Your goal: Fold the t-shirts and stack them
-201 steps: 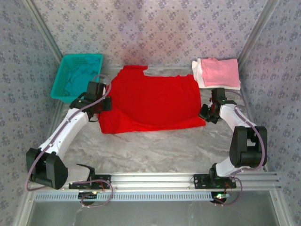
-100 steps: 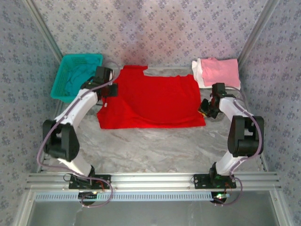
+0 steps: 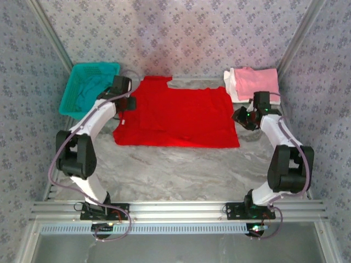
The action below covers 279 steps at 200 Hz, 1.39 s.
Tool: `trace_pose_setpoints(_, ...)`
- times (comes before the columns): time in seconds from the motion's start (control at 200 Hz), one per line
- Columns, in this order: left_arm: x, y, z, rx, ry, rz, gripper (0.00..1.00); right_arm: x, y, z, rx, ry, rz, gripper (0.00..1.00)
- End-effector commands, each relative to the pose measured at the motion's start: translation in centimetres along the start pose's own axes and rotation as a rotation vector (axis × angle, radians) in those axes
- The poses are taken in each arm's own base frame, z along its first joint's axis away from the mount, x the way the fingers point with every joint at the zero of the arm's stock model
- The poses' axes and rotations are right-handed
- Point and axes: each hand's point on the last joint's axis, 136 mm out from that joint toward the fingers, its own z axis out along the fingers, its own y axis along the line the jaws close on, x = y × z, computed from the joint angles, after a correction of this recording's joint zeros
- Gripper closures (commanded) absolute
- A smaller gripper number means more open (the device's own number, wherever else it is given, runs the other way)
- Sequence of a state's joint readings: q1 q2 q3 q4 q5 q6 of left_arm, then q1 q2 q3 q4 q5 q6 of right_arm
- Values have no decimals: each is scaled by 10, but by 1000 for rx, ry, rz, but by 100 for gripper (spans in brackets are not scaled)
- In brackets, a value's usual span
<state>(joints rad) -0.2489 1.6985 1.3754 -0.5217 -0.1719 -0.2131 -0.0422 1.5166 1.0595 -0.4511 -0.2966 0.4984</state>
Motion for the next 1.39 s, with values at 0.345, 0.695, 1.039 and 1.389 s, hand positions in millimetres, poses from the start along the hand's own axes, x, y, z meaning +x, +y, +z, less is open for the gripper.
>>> trace_pose_setpoints(0.345, 108, 8, 25, 21, 249, -54, 63, 58, -11, 57, 145, 174, -110, 61)
trace_pose_setpoints(0.695, 132, 34, 22, -17, 276, -133, 100, 43, -8, 78, 143, 159, -19, 69)
trace_pose_setpoints(1.039, 137, 46, 8, -22, 243, -161, 100, 29, -10, 85, 140, 125, 1, 66)
trace_pose_setpoints(1.389, 109, 22, 21, 103, 196, -138, 54, 31, 4, 89, 110, 126, -16, 65)
